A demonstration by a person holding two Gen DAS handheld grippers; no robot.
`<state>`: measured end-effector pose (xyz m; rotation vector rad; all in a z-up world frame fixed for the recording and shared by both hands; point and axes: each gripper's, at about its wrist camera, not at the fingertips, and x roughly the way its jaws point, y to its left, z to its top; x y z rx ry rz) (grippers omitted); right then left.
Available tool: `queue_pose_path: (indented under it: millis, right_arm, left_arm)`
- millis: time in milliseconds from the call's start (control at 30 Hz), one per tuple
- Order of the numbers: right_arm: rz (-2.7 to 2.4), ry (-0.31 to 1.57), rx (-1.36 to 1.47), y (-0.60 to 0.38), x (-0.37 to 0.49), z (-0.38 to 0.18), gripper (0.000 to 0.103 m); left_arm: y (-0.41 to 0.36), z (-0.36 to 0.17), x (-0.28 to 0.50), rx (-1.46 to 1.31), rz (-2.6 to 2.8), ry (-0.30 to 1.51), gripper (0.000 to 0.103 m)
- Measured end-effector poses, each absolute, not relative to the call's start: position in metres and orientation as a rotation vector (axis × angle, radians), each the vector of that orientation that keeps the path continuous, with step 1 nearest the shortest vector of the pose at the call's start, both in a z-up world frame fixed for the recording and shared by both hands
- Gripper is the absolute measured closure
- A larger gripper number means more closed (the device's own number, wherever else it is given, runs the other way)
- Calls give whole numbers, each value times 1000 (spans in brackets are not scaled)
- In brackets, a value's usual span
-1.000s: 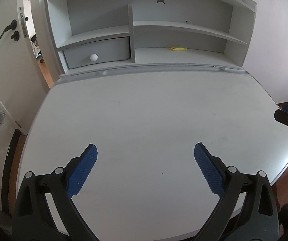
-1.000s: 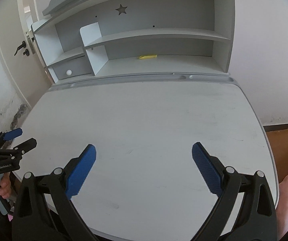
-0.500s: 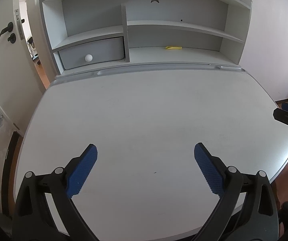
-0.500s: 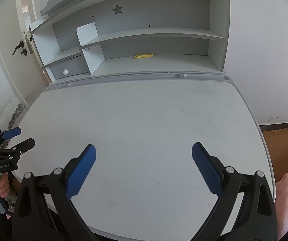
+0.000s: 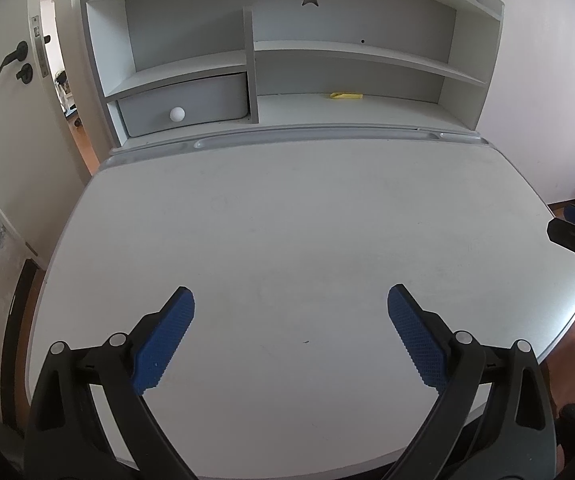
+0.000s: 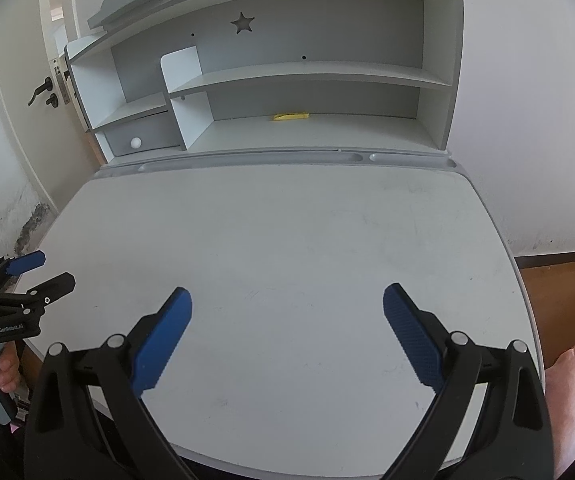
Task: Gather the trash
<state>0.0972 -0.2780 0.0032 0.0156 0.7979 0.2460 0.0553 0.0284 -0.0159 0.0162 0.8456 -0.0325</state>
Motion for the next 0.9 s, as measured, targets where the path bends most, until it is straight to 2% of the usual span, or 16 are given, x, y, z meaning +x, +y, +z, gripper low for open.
queue_pose_path:
  millis: [900]
  right_arm:
    - [248, 783, 4, -276, 94, 7, 10]
  left_arm:
    - [23, -12, 52, 24, -39, 839, 9]
